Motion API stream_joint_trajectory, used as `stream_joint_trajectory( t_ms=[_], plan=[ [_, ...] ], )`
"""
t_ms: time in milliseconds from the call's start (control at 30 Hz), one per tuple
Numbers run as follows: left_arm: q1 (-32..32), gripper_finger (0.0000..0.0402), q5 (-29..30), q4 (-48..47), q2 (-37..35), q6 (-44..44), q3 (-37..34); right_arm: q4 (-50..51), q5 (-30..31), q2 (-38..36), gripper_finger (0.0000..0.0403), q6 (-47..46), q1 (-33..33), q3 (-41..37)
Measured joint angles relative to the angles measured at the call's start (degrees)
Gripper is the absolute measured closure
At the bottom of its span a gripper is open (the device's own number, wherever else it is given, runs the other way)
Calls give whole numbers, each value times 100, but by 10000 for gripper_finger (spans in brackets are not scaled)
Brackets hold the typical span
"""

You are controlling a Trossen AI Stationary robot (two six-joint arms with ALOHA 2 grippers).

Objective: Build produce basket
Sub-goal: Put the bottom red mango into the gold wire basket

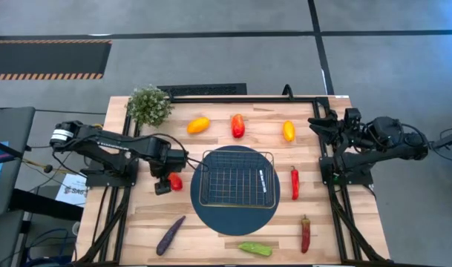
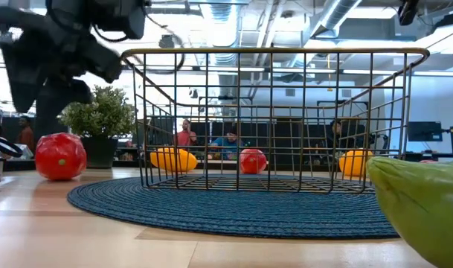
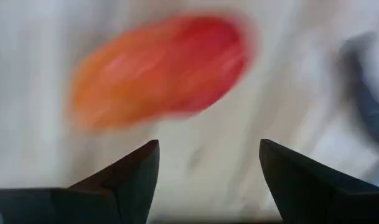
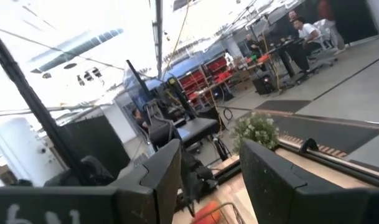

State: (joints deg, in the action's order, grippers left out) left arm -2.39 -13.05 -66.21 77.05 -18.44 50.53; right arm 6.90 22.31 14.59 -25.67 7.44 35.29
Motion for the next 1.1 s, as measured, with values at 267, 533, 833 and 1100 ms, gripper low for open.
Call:
stream_joint_trajectory(
  t_ms=[267,533,833,1100],
  plan=[
    [327,146,1978,-950,73,-732,244,15,225,2,222,15,-4,0],
    [393,146,1742,-501,73,-957,246,15,227,2,223,45,-4,0],
    [444,146,1183,209,93,-861,246,13,227,2,224,61,-4,0],
    [474,137,981,266,93,-965,246,12,225,2,223,37,-4,0]
  ],
)
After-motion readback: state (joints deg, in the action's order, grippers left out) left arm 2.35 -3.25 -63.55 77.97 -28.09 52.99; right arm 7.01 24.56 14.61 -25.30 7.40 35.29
